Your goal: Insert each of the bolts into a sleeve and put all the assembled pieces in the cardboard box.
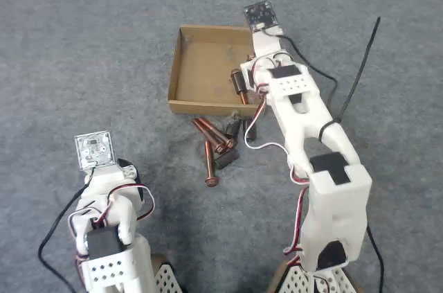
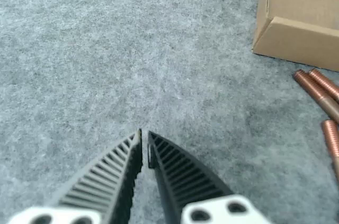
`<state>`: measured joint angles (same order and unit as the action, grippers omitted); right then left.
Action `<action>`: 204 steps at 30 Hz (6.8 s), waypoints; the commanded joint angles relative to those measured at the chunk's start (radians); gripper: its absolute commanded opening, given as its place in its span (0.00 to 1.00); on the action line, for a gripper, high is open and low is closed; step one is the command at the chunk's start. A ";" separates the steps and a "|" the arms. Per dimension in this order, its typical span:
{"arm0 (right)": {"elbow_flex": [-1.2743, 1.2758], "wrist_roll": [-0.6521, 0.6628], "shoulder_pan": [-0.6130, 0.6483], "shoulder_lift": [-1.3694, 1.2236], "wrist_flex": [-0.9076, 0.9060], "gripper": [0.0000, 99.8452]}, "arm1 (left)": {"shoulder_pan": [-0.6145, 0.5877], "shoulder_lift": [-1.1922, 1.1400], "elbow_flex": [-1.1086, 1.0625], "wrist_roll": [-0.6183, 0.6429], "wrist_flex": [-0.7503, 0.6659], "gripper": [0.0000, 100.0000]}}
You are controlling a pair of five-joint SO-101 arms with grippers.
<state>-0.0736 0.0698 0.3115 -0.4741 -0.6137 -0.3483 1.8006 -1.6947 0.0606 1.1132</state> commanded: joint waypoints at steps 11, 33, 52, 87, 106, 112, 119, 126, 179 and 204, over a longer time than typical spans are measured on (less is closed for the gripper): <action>-0.196 -0.026 -0.013 -0.105 -0.081 0.01 | -0.002 0.014 0.008 -0.014 -0.006 0.01; -0.196 0.043 0.045 -0.104 -0.180 0.09 | -0.002 0.014 0.008 -0.014 -0.006 0.01; -0.235 0.044 0.047 0.056 -0.352 0.13 | -0.002 0.014 0.008 -0.014 -0.009 0.01; -0.172 0.049 0.041 0.268 -1.147 0.13 | -0.003 0.014 0.008 -0.014 -0.006 0.01; 0.330 0.051 0.048 0.579 -1.006 0.13 | -0.003 0.014 0.008 -0.014 -0.006 0.01; 0.514 0.044 0.047 0.674 -0.805 0.13 | -0.003 0.014 0.008 -0.014 -0.006 0.01; 0.555 0.043 0.047 0.685 -0.610 0.13 | -0.003 0.014 0.008 -0.014 -0.006 0.01; 0.609 0.043 0.058 0.684 -0.360 0.13 | -0.003 0.014 0.008 -0.014 -0.006 0.01; 0.180 0.044 0.114 0.116 -0.360 0.00 | -0.003 0.014 0.008 -0.014 -0.011 0.01; 0.184 0.044 0.096 0.463 -1.156 0.01 | -0.003 0.014 0.008 -0.014 -0.011 0.01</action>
<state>0.1442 0.1036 0.4204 -0.0706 -1.6985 -0.3483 1.8006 -1.6947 0.0575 1.1132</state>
